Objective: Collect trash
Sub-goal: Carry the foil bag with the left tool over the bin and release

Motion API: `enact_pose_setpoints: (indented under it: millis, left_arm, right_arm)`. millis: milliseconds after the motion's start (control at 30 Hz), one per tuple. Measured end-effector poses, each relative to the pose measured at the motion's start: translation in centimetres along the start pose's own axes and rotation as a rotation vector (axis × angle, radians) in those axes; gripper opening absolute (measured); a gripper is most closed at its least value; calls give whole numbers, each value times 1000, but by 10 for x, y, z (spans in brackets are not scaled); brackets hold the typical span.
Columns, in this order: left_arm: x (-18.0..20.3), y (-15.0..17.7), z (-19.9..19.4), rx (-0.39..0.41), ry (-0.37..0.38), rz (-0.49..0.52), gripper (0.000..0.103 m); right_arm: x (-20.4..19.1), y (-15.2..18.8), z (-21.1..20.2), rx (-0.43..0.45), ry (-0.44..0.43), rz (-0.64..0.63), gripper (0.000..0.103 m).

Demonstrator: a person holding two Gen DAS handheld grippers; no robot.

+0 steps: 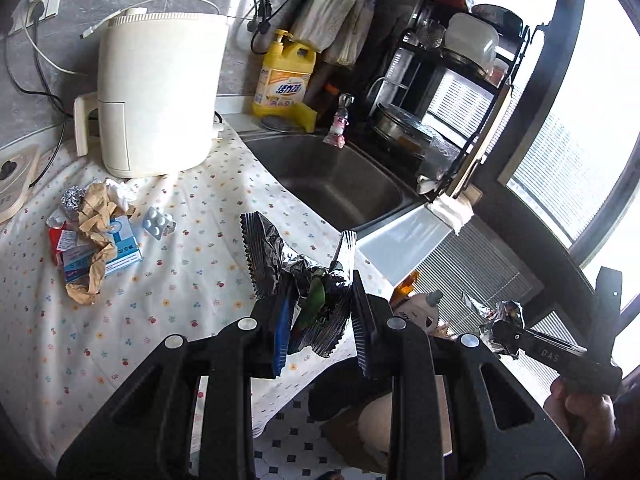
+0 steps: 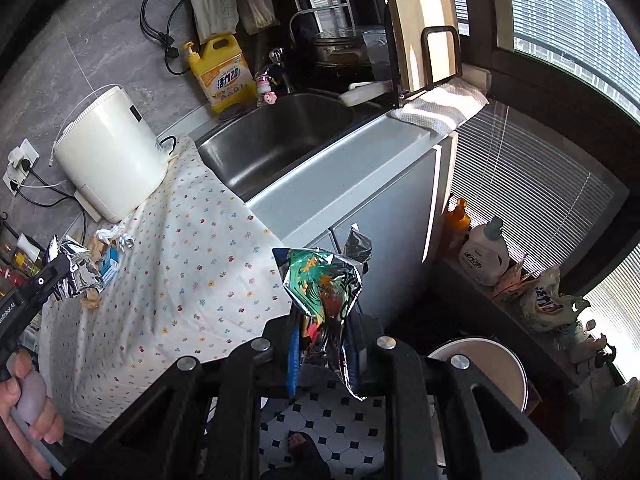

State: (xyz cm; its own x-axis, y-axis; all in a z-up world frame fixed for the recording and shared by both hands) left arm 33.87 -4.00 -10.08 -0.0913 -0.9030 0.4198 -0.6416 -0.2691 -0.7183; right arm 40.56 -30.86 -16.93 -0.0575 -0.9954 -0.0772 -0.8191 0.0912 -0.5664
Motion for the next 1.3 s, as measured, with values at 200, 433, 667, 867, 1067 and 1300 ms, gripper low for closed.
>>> enact_pose_setpoints:
  millis: [200,433,667,867,1067,1300]
  left_arm:
    - [41,3,38,-71,97,69,27]
    - [88,16,78,-157,194,141,27]
    - [129,44,115,-248,259,179,27]
    - [152,70,141,-315,283,190,27]
    - [169,91,160,-353,291,171,27]
    - [179,114,172,-381,286,146,27]
  right_arm:
    - [52,13,-5,-8,76,101,19]
    - [105,36,-3,-45,151,198,20]
    - [148,60,13,-103,207,241,22]
    - [173,76,33,-162,219,239,25]
    - [187,83,51,-204,206,217,31]
    - [196,92,62,-237,150,196,53]
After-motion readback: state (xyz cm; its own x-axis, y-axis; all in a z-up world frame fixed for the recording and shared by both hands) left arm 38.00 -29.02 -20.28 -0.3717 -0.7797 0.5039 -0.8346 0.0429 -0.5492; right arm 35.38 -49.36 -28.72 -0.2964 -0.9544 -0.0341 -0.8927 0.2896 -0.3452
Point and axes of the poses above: each gripper's, at about its wrist camera, not at the fingertips, and z roughly the way its jaws point, x to its right, y to its underside, the point moved 3 cm from there along z, roughly the way its jaws point, and after that the axes turned 11 degrees about y, right-handed, at the moved point
